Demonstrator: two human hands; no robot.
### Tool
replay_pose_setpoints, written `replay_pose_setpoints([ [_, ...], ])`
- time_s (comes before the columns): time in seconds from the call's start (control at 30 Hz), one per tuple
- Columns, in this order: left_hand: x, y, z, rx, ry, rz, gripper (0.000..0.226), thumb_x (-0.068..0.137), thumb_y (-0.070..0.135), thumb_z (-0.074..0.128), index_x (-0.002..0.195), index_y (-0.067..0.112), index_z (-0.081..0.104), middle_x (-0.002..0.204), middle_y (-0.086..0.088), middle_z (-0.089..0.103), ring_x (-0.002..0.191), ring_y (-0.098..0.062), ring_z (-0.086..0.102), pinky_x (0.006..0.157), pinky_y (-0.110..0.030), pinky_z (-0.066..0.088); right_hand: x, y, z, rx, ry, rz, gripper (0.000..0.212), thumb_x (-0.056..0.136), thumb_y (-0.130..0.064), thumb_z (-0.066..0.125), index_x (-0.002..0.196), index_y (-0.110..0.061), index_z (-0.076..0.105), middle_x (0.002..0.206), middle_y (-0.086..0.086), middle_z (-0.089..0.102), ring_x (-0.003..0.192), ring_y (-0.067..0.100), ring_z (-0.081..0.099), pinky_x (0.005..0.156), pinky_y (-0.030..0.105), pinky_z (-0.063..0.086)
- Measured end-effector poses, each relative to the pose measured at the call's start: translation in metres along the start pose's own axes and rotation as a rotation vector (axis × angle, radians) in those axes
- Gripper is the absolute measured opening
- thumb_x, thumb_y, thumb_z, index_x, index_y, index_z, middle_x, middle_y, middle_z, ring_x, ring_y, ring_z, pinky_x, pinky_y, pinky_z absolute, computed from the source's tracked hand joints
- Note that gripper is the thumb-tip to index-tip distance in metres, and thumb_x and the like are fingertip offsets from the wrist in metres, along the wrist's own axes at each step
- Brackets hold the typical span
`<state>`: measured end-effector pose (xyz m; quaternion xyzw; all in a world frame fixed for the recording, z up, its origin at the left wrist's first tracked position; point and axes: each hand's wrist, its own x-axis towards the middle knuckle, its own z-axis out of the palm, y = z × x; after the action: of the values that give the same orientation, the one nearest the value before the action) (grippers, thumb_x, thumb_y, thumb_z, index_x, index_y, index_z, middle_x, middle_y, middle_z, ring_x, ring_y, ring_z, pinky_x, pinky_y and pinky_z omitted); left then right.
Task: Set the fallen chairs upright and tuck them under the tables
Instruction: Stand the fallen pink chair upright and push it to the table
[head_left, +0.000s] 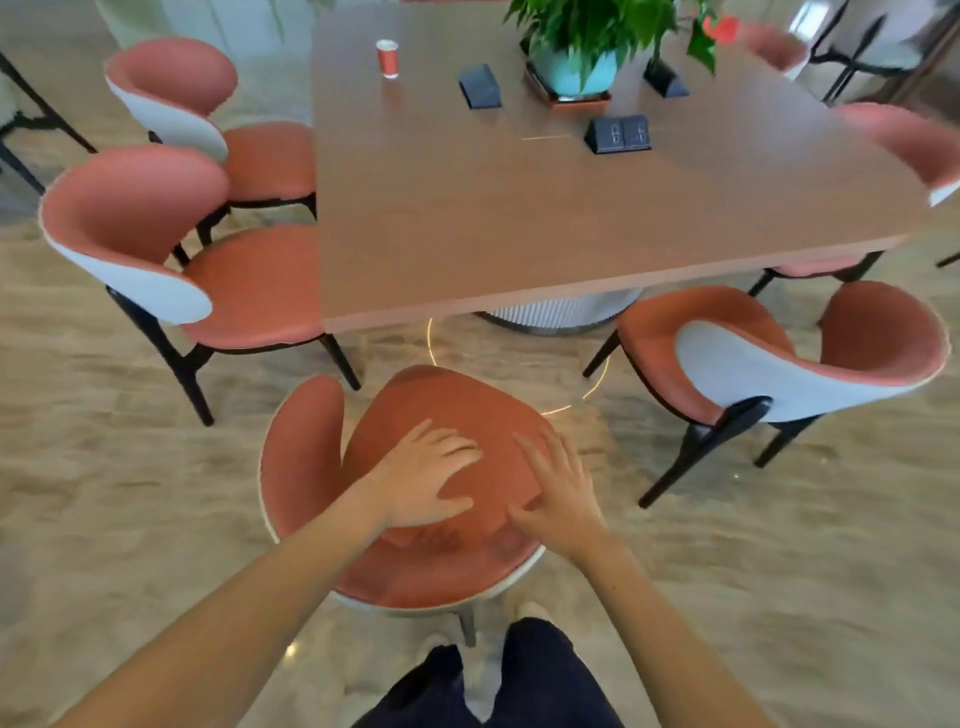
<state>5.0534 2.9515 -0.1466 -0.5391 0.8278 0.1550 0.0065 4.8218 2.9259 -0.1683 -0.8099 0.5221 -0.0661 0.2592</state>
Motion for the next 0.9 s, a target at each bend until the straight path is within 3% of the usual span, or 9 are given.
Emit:
replay_pose_setpoints([
  [0.1,-0.014,-0.003,0.022,0.061,-0.119,0.063,0.083,0.081,0.062,0.047,0.152,0.024,0.025,0.157,0.007,0.024,0.147,-0.017,0.011,0.12,-0.041,0.002,-0.013,-0.019,0.025,-0.163,-0.186,-0.102,0.11,0.07,-0.055,0.065,0.148,-0.048,-0.013,0.162,0.0,0.003,0.148,0.03,-0.007,0.118,0.053,0.006],
  [0.27,-0.046,-0.014,0.053,0.151,-0.33,0.079,0.092,0.08,0.063,0.052,0.151,0.014,0.022,0.158,-0.001,0.023,0.147,-0.019,0.01,0.119,-0.04,-0.002,-0.031,-0.04,0.075,-0.269,-0.379,-0.19,0.123,0.07,-0.055,0.072,0.149,-0.038,-0.019,0.162,0.006,0.007,0.148,0.033,0.0,0.118,0.052,0.006],
  [0.4,-0.068,-0.027,0.076,0.12,-0.457,0.013,0.106,0.075,0.068,0.058,0.153,0.012,0.013,0.158,-0.002,0.02,0.147,-0.02,0.011,0.119,-0.039,-0.001,-0.036,-0.052,0.103,-0.274,-0.502,-0.185,0.121,0.071,-0.051,0.076,0.154,-0.022,-0.007,0.161,0.006,0.014,0.148,0.03,0.005,0.12,0.047,0.003],
  [0.47,-0.079,-0.031,0.087,0.108,-0.5,-0.007,0.107,0.075,0.065,0.061,0.154,0.013,0.011,0.158,-0.003,0.019,0.147,-0.021,0.012,0.12,-0.039,0.001,-0.038,-0.057,0.117,-0.314,-0.547,-0.177,0.107,0.076,-0.044,0.073,0.154,-0.02,0.005,0.156,0.007,0.025,0.146,0.031,0.015,0.119,0.049,0.008],
  [0.57,-0.093,-0.038,0.102,0.075,-0.548,-0.044,0.101,0.076,0.055,0.063,0.153,0.018,0.011,0.158,-0.002,0.018,0.146,-0.021,0.014,0.119,-0.038,0.002,-0.043,-0.065,0.143,-0.345,-0.521,-0.183,0.061,0.082,-0.024,0.063,0.139,-0.017,0.04,0.129,0.012,0.052,0.12,0.036,0.047,0.109,0.053,0.031],
  [0.63,-0.097,-0.045,0.112,0.047,-0.54,-0.073,0.097,0.078,0.048,0.064,0.154,0.02,0.01,0.157,-0.002,0.018,0.145,-0.02,0.016,0.119,-0.037,0.003,-0.042,-0.065,0.159,-0.396,-0.482,-0.155,0.049,0.068,-0.025,0.071,0.115,-0.018,0.058,0.101,0.007,0.063,0.092,0.03,0.06,0.091,0.046,0.049],
  [0.7,-0.099,-0.05,0.122,0.044,-0.512,-0.092,0.093,0.081,0.043,0.064,0.153,0.021,0.01,0.157,-0.001,0.019,0.144,-0.02,0.017,0.119,-0.036,0.004,-0.038,-0.064,0.172,-0.433,-0.449,-0.148,0.064,0.048,-0.034,0.081,0.107,-0.02,0.062,0.09,0.003,0.066,0.081,0.026,0.063,0.082,0.042,0.056],
  [0.8,-0.096,-0.054,0.135,0.073,-0.453,-0.114,0.085,0.084,0.034,0.062,0.152,0.017,0.015,0.154,-0.005,0.024,0.143,-0.022,0.02,0.119,-0.036,0.005,-0.029,-0.065,0.184,-0.479,-0.448,-0.104,0.094,0.025,-0.037,0.089,0.112,-0.015,0.064,0.089,0.008,0.068,0.081,0.03,0.067,0.081,0.047,0.055],
  [0.9,-0.093,-0.058,0.145,0.131,-0.458,-0.126,0.083,0.084,0.031,0.065,0.15,0.011,0.018,0.152,-0.01,0.028,0.141,-0.027,0.024,0.119,-0.038,0.007,-0.02,-0.065,0.197,-0.556,-0.487,-0.113,0.101,0.029,-0.03,0.092,0.122,-0.01,0.057,0.094,0.016,0.067,0.09,0.037,0.065,0.088,0.055,0.049],
])
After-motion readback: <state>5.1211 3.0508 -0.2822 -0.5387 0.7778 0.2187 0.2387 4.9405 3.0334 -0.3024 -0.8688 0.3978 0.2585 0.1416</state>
